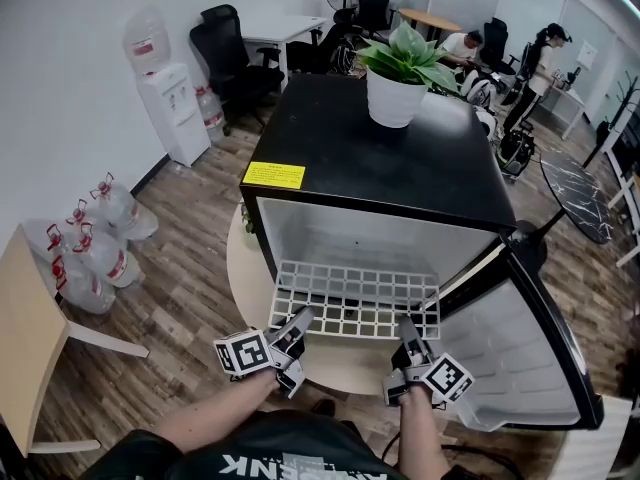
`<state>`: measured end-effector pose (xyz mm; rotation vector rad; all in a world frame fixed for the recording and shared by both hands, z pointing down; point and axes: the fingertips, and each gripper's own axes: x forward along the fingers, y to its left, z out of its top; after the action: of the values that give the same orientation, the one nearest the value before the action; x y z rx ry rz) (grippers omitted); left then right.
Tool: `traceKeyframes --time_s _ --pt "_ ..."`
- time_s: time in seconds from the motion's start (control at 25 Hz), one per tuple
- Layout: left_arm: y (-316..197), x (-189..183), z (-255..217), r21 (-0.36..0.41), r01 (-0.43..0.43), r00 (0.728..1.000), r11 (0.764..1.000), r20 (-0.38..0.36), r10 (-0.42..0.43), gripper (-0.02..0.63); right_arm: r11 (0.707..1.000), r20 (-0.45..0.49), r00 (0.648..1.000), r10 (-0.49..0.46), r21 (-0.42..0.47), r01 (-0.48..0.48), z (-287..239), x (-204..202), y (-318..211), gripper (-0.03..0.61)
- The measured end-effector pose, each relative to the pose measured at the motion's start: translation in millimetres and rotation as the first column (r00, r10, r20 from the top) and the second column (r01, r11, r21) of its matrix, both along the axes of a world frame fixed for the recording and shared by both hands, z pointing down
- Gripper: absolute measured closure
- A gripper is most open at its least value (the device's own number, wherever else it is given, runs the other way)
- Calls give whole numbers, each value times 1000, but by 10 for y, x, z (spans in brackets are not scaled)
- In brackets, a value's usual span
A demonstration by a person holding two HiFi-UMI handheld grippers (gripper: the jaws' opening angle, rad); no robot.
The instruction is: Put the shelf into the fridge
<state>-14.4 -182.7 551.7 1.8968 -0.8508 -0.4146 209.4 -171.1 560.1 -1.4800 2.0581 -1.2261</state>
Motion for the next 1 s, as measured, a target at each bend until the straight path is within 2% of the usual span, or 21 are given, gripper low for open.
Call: traceKeyframes --time_s 0.08,0.2,0.28,0.44,0.64,0.68,0.8,0.84,0.96,1.0 --pt "-10 -17 9 2 1 1000 1000 1 -1 548 1000 35 999 -1 -1 1 3 -42 4 479" --pt "-75 -33 21 -10 10 1000 1000 -7 -10 549 1000 171 985 -4 6 3 -16 -175 -21 479" --pt "-128 -39 19 -6 15 1000 1000 -1 -15 549 1000 197 980 -2 6 1 -19 -195 -50 479" --pt "-176 -21 3 15 15 1000 1000 -1 -15 548 1000 158 987 -1 2 1 -39 -160 -140 480" --pt "-353 -19 -1 17 20 1000 1000 11 -21 545 1000 3 1000 -15 22 15 -66 -41 -329 480" --pt "-393 -16 -2 16 20 1000 1000 12 -20 545 1000 -2 1000 -14 24 14 -70 -35 -368 480" --pt "-477 -14 3 12 20 1000 1000 15 -20 545 1000 134 991 2 0 -2 -69 -146 -411 479" --pt "-489 -15 6 10 17 1000 1000 17 -17 545 1000 132 991 3 -1 -3 -64 -152 -416 479" --pt "-486 -17 9 5 6 1000 1000 18 -6 545 1000 -25 1000 -9 19 10 -62 -61 -417 474" --pt "-487 -16 9 4 3 1000 1000 17 -3 545 1000 -25 1000 -12 20 12 -63 -72 -409 471"
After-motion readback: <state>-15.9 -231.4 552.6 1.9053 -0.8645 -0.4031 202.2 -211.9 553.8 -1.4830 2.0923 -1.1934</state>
